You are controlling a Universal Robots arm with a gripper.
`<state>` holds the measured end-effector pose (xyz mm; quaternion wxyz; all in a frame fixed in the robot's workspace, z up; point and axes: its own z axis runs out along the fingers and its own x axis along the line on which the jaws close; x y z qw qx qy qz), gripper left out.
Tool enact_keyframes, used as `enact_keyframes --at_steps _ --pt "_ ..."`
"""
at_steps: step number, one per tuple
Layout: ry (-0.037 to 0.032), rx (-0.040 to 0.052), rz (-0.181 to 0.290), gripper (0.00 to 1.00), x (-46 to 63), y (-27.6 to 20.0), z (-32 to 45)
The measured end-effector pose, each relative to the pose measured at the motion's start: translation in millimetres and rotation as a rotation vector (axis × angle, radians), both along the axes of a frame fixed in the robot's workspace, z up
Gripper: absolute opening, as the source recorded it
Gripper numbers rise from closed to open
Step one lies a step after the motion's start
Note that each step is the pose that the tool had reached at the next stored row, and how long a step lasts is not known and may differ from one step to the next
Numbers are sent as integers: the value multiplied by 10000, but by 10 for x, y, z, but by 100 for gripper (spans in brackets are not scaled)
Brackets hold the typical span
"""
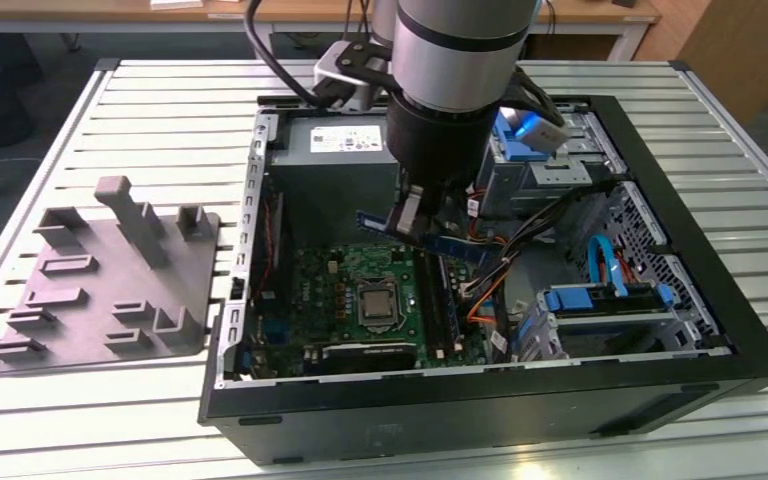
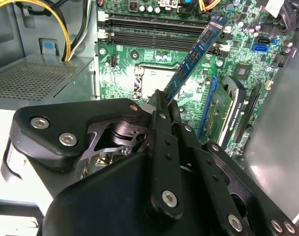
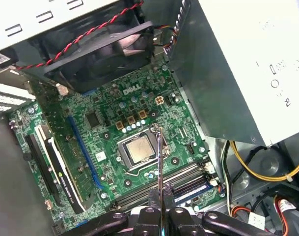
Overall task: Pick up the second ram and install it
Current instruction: 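Insert the second ram into the second slot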
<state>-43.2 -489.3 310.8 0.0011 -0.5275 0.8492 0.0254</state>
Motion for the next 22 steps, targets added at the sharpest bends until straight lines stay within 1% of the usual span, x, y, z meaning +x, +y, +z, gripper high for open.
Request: enact_keyframes --at_steps 22 --pt "0 0 -1599 14 0 0 -5"
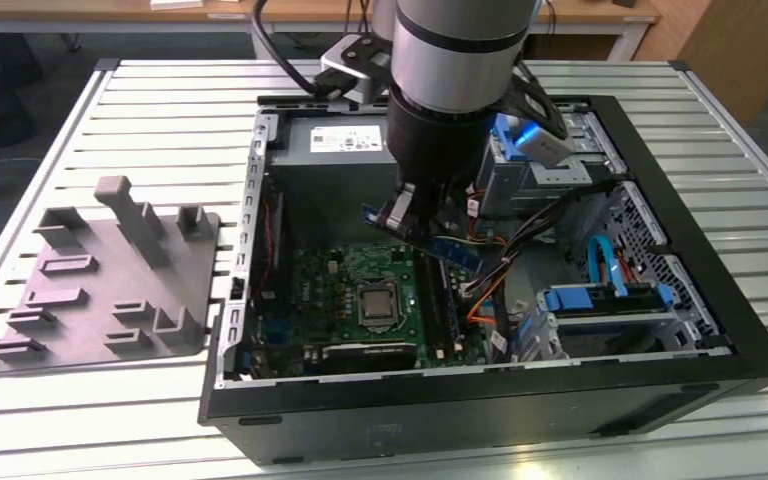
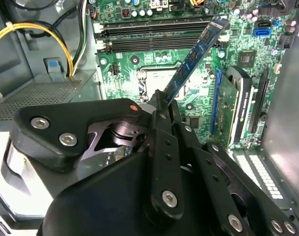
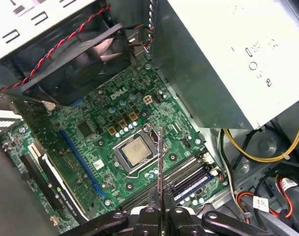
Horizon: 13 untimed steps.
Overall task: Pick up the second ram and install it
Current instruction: 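Insert the second ram into the second slot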
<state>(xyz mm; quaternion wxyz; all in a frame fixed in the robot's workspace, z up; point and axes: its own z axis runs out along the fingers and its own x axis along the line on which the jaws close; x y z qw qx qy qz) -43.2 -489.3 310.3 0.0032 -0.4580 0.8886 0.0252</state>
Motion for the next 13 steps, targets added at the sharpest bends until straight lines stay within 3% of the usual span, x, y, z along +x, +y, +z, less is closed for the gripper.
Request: enact_keyframes --at_steps 13 --pt "0 0 -942 14 0 0 -3"
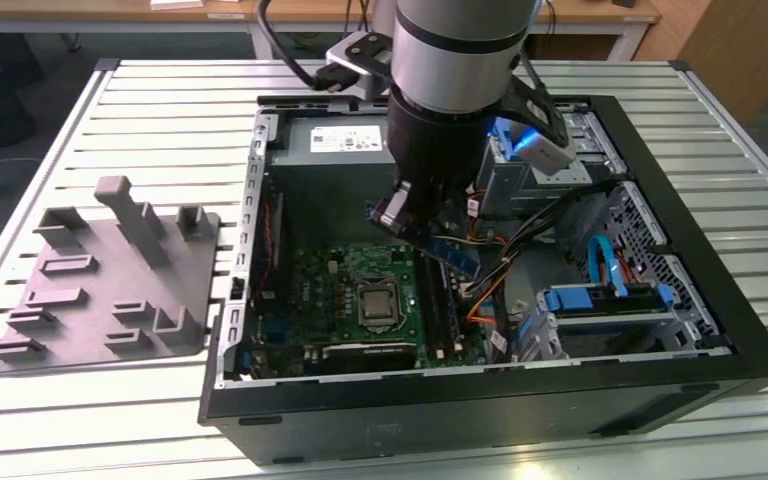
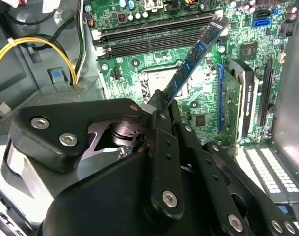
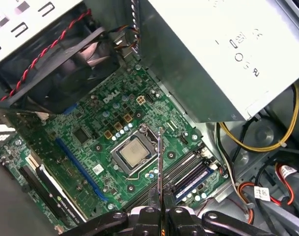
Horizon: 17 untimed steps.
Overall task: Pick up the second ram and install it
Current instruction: 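Insert the second ram into the second slot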
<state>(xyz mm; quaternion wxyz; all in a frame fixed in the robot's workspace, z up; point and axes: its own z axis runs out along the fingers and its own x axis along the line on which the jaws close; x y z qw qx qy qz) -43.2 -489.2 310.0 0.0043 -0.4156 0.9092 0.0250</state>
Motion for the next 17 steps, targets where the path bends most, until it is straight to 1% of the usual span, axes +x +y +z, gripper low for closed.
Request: enact_keyframes --at_steps 17 --pt "0 0 -1159 14 0 0 -3"
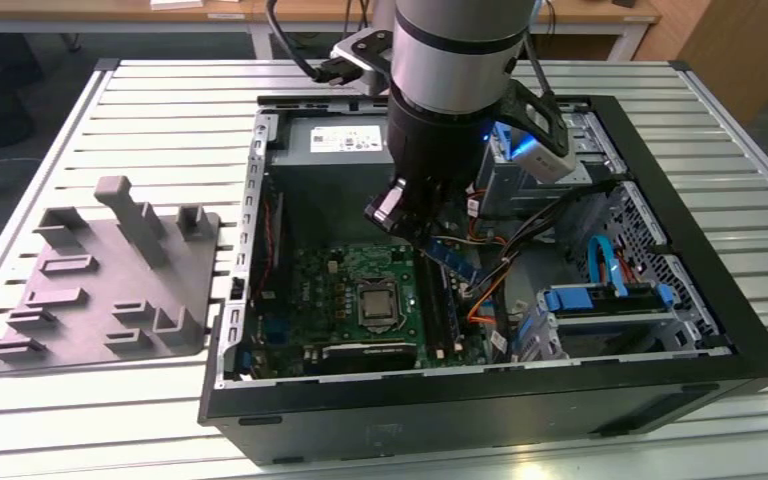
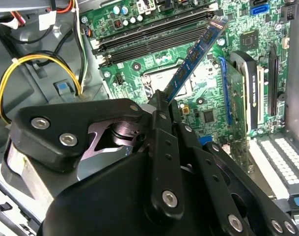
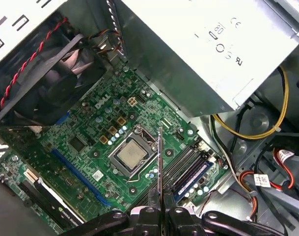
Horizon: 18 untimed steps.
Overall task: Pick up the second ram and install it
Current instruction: 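Insert the second ram into the second slot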
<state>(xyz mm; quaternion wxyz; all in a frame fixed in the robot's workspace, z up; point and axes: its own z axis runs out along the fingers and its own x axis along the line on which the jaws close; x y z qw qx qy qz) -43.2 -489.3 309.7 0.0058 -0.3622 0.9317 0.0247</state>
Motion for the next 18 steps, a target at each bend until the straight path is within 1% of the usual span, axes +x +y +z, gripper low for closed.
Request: enact_keyframes --at_steps 18 --pt "0 1 -1142 14 0 0 -3"
